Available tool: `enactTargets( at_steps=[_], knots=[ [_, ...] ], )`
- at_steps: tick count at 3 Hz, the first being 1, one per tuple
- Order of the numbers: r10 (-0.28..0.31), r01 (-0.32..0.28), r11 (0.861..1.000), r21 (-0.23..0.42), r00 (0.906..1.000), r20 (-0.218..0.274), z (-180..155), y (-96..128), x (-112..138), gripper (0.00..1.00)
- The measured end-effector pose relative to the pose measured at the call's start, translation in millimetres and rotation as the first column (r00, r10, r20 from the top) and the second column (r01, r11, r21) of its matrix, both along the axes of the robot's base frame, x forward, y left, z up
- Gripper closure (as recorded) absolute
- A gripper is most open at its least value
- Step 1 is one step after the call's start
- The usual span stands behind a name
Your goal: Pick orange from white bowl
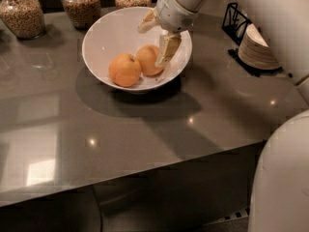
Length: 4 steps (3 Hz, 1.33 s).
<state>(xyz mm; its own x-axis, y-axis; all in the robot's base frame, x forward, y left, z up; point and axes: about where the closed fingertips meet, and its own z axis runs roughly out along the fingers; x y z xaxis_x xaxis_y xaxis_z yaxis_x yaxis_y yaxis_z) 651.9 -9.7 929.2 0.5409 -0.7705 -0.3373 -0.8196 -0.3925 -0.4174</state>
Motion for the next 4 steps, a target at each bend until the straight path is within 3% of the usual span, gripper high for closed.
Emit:
enactTargets(
  at_steps=[2,4],
  knots=[
    [0.045,-0.046,0.998,-0.047,0.9988,-0.018,-36.6,2.9,5.3,0.31],
    [0.07,-0.069,0.996,-0.063,0.9973,0.02,-51.4,9.7,35.2,0.3]
  ],
)
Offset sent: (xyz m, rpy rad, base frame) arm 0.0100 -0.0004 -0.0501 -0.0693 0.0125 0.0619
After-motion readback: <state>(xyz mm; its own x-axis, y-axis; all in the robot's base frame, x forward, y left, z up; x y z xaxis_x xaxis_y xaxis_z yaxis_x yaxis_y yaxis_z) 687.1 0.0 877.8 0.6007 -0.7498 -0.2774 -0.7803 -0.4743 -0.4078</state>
